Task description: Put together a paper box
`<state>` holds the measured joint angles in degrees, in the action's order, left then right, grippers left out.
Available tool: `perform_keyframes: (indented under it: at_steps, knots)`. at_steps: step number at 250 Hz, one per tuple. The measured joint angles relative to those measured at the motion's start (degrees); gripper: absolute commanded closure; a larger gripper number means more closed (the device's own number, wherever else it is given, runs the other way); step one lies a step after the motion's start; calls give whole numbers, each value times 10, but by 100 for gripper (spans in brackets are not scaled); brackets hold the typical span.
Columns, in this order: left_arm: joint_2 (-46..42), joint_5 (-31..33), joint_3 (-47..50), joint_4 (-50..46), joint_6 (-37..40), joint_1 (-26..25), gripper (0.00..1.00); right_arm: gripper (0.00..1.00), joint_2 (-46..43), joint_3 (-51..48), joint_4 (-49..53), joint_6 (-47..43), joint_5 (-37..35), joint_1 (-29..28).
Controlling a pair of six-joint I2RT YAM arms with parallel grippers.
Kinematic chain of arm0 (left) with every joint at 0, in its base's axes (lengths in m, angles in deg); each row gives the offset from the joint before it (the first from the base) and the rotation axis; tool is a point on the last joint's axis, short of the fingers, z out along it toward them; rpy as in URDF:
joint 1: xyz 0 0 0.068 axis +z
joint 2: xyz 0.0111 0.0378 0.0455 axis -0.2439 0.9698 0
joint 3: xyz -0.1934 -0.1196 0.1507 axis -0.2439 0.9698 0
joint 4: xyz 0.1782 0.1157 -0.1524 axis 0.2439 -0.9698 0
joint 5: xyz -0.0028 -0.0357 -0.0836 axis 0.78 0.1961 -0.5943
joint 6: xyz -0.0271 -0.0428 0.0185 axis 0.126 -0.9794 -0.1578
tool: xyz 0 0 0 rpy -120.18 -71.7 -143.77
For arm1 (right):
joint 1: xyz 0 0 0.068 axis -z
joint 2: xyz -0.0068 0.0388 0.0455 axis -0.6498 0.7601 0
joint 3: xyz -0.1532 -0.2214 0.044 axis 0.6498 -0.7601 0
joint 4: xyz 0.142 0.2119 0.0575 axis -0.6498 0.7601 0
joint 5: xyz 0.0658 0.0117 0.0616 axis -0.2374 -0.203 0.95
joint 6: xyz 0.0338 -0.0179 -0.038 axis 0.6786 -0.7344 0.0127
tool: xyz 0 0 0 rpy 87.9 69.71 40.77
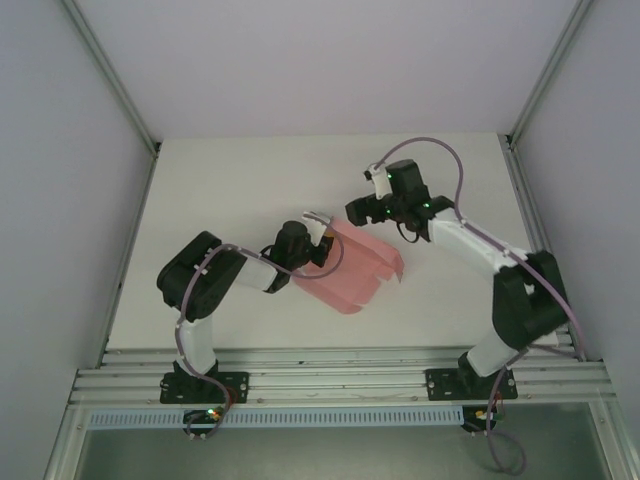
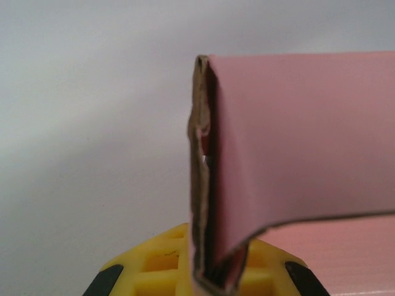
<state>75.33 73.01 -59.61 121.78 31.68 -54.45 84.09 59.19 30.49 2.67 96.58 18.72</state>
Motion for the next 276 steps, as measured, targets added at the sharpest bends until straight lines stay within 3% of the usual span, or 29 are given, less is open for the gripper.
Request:
perform_keyframes:
  at_steps: [63, 130, 169, 276]
  knots:
    - [0, -4, -7, -13, 2, -1, 100, 11, 78, 24, 37, 31, 45, -3]
    - [0, -2, -24, -43, 2, -1, 96, 15, 89, 29, 31, 43, 44, -4]
    - [0, 5, -27, -49, 2, 0, 87, 16, 92, 29, 26, 43, 42, -4]
    - [0, 4, -39, -72, -1, 2, 81, 17, 68, -29, -45, 43, 14, -18]
